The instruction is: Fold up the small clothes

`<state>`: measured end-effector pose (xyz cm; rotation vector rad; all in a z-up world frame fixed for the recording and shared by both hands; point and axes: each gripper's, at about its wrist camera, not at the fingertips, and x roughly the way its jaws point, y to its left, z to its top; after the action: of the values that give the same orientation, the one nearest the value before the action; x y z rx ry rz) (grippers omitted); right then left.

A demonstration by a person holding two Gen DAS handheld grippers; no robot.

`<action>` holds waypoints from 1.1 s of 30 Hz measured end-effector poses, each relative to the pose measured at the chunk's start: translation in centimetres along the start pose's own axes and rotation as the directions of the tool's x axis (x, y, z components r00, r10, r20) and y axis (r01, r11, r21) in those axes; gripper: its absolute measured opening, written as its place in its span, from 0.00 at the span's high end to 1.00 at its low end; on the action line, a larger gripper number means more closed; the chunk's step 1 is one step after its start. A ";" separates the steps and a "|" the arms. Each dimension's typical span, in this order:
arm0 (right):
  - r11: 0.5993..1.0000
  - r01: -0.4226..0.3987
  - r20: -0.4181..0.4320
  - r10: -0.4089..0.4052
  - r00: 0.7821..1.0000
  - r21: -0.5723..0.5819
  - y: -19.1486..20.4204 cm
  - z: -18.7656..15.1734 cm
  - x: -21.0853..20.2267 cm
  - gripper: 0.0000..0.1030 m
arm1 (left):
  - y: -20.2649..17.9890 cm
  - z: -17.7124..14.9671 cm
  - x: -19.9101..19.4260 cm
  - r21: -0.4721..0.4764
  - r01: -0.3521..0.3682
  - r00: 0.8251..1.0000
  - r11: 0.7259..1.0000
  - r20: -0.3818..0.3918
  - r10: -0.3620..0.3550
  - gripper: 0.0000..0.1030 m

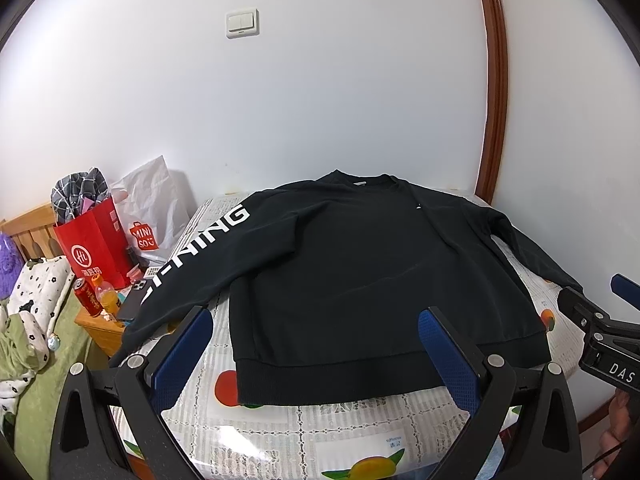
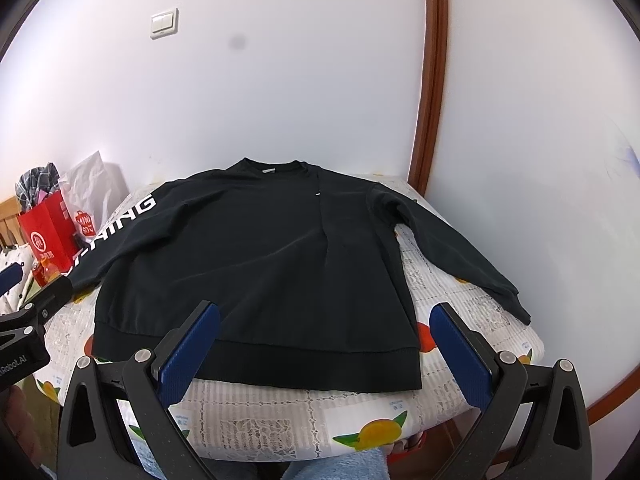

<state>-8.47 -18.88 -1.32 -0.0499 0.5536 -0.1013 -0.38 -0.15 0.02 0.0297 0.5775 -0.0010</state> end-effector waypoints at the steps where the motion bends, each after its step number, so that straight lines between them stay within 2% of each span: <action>1: 1.000 0.002 0.001 -0.002 1.000 0.000 0.0 -0.1 -0.1 0.00 | 0.0 0.0 0.0 0.001 0.001 1.000 1.000 -0.001 -0.001 0.00; 33: 1.000 0.019 0.016 -0.019 1.000 0.005 -0.1 -0.5 -0.5 0.00 | -0.6 -0.4 0.1 0.002 0.008 1.000 1.000 -0.002 -0.008 0.00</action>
<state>-9.18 -18.97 -1.42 -0.0510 0.5373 -0.1210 -0.57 -0.69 -0.39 0.0295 0.5797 -0.0098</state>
